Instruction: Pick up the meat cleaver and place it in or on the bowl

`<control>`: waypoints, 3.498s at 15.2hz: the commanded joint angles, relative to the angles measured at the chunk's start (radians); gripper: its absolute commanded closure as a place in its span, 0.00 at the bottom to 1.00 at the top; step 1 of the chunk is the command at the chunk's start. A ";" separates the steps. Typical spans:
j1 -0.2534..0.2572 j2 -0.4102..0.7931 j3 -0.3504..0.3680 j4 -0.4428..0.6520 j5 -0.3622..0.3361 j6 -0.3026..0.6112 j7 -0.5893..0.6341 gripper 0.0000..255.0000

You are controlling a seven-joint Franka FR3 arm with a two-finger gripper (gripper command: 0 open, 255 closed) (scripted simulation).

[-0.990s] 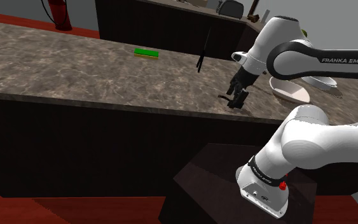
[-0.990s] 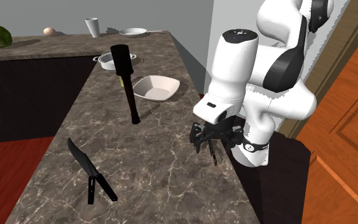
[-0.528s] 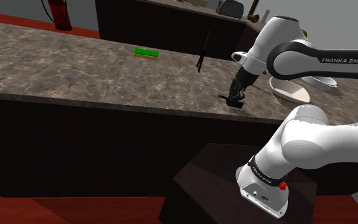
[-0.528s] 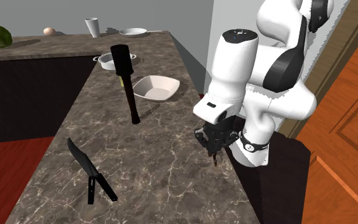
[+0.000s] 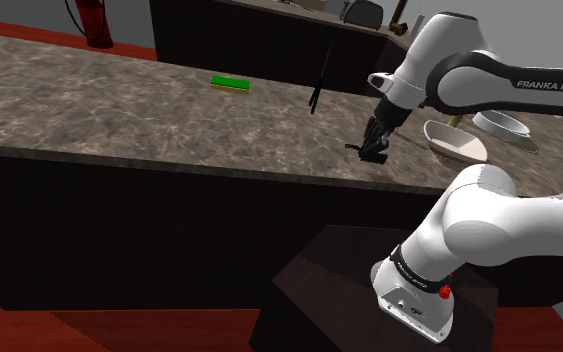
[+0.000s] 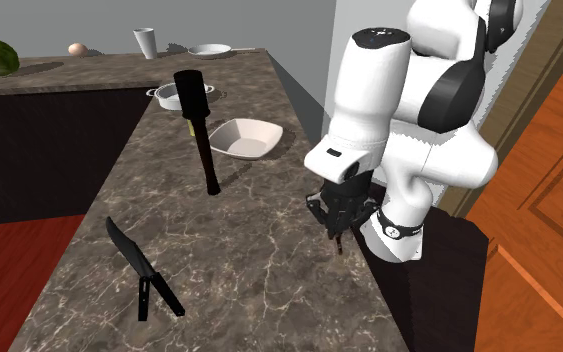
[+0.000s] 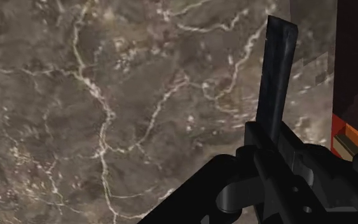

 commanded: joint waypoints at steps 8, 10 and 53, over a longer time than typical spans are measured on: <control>0.026 -0.016 0.045 0.110 0.047 -0.124 0.002 1.00; 0.031 -0.016 0.054 0.137 0.056 -0.150 0.002 1.00; 0.071 0.140 -0.715 0.859 -0.366 -0.359 -0.758 1.00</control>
